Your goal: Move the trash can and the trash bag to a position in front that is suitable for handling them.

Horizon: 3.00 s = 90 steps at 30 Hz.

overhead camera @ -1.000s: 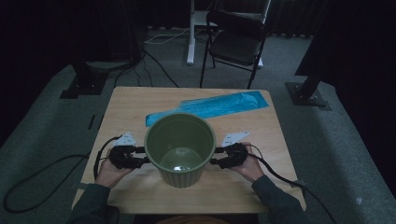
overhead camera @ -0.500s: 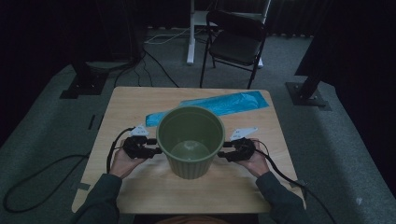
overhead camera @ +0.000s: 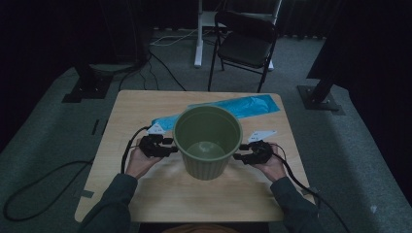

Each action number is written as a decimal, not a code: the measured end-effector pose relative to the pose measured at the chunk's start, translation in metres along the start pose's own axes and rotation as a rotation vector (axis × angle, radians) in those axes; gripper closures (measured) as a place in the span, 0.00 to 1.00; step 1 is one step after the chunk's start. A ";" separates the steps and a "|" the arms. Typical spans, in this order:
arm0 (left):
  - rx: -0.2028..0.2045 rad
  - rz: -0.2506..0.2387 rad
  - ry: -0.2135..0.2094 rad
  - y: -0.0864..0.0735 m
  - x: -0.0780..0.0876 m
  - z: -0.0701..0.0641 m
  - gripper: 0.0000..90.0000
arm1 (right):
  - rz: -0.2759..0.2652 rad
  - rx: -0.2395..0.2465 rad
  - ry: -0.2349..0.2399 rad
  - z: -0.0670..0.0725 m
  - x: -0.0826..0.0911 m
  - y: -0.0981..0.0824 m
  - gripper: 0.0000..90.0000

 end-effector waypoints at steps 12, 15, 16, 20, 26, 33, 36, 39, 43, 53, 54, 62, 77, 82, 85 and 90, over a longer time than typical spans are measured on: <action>0.083 0.019 0.114 0.000 0.002 0.047 0.61 | 0.013 -0.006 -0.013 -0.005 -0.003 -0.004 0.53; 0.092 0.025 0.132 -0.001 0.003 0.058 0.63 | 0.014 -0.012 -0.006 -0.005 -0.003 -0.004 0.54; 0.093 0.030 0.142 -0.001 0.003 0.062 0.64 | 0.017 -0.010 -0.007 -0.005 -0.003 -0.004 0.54; 0.108 0.049 0.189 0.000 0.003 0.081 0.66 | 0.021 -0.007 -0.006 -0.005 -0.003 -0.005 0.54; 0.140 0.054 0.251 0.002 0.001 0.106 0.66 | 0.023 -0.005 -0.005 -0.005 -0.003 -0.005 0.53; 0.181 0.065 0.289 0.003 -0.015 0.127 0.58 | 0.034 0.005 -0.003 -0.004 -0.006 -0.006 0.53; 0.207 0.086 0.267 0.002 -0.025 0.132 0.56 | 0.035 0.004 -0.003 -0.004 -0.006 -0.006 0.53; 0.205 0.108 0.257 0.003 -0.035 0.131 0.56 | 0.035 0.004 0.000 -0.003 -0.006 -0.006 0.53; 0.212 0.112 0.246 0.006 -0.044 0.132 0.54 | 0.042 0.008 0.003 -0.002 -0.007 -0.007 0.53; 0.180 0.161 0.302 0.005 -0.053 0.132 0.64 | 0.054 0.014 0.006 -0.001 -0.010 -0.008 0.53; 0.184 0.163 0.305 0.005 -0.052 0.132 0.68 | 0.053 0.016 0.007 -0.001 -0.010 -0.008 0.53; 0.179 0.213 0.285 -0.001 -0.041 0.128 0.98 | 0.055 0.024 0.004 0.000 -0.009 -0.009 0.53; 0.183 0.202 0.205 -0.072 0.033 0.095 0.99 | 0.056 0.008 0.007 -0.002 -0.008 -0.010 0.53; 0.151 0.206 0.238 -0.081 0.046 0.081 0.90 | 0.058 0.009 0.010 -0.002 -0.009 -0.010 0.53; 0.111 0.143 0.235 -0.065 0.046 0.073 0.70 | 0.060 0.008 0.011 -0.002 -0.012 -0.009 0.53; 0.056 0.102 0.212 -0.032 0.026 0.065 0.62 | 0.063 0.015 0.011 -0.001 -0.012 -0.008 0.53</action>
Point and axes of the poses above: each handheld gripper's, and its own axes: x roughly backward along the jaws, y roughly out of its top, z roughly to its left, the point moved 4 cm from there along -x, roughly forward along the jaws, and after that the axes turned 9 degrees about -y, right-handed, at the moved point
